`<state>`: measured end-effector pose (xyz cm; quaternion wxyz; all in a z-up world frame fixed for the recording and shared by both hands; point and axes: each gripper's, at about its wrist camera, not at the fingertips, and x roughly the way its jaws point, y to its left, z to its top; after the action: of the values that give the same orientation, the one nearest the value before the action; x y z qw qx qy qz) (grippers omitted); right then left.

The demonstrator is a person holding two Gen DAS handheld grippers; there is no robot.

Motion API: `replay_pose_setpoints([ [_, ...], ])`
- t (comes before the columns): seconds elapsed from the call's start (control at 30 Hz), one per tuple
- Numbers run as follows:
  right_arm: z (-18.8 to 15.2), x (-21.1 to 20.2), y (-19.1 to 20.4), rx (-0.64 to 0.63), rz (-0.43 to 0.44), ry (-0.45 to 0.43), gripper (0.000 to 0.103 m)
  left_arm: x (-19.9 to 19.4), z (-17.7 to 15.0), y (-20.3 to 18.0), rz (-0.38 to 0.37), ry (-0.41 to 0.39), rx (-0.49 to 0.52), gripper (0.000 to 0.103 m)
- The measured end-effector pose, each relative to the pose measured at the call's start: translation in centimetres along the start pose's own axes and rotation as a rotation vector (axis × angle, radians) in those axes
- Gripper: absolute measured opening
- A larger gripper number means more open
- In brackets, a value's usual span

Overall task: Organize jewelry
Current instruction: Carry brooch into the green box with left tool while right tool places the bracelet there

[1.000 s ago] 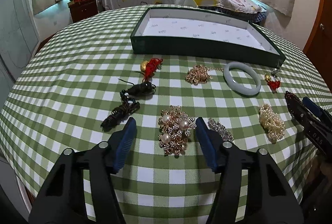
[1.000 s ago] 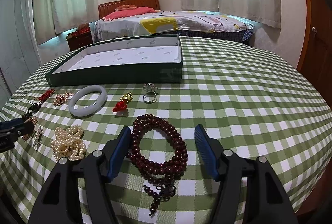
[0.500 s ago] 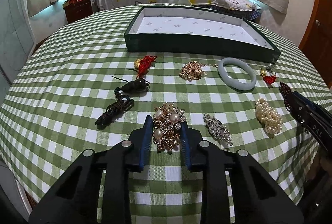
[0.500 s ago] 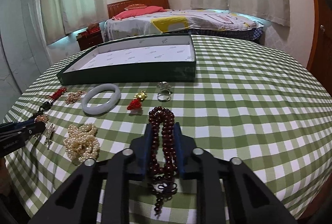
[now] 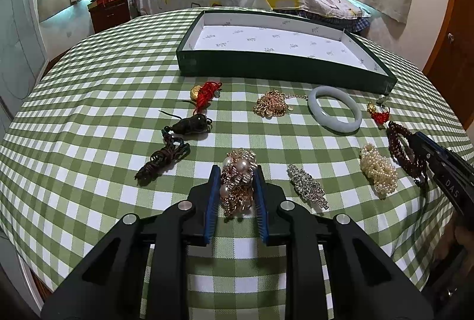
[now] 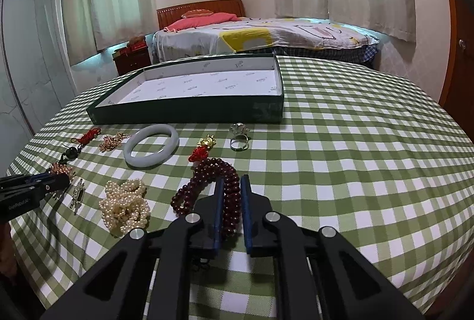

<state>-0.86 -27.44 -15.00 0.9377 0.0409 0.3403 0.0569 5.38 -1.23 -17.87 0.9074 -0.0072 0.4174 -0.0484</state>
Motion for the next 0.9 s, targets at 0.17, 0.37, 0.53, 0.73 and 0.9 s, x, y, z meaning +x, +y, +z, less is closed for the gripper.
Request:
replay_pose_setpoints([
  [0.17, 0.2, -0.2, 0.0, 0.005, -0.002, -0.013, 0.012, -0.2, 0.1, 0.0, -0.003, -0.006, -0.003, 0.02],
  [0.37, 0.4, -0.6, 0.1, 0.005, -0.001, -0.026, 0.012, -0.8, 0.6, 0.0, -0.004, -0.032, -0.005, 0.02],
  [0.53, 0.9, -1.3, 0.1, 0.007, -0.001, -0.047, 0.012, -1.3, 1.1, -0.1, -0.006, -0.055, -0.004, 0.02],
  [0.73, 1.4, -2.0, 0.4, -0.006, -0.006, -0.073, 0.012, -1.6, 1.5, -0.2, -0.009, -0.07, -0.004, 0.02],
  [0.9, 2.3, -2.8, 0.8, -0.014, -0.007, -0.104, 0.012, -2.1, 2.4, -0.1, -0.012, -0.096, -0.01, 0.02],
])
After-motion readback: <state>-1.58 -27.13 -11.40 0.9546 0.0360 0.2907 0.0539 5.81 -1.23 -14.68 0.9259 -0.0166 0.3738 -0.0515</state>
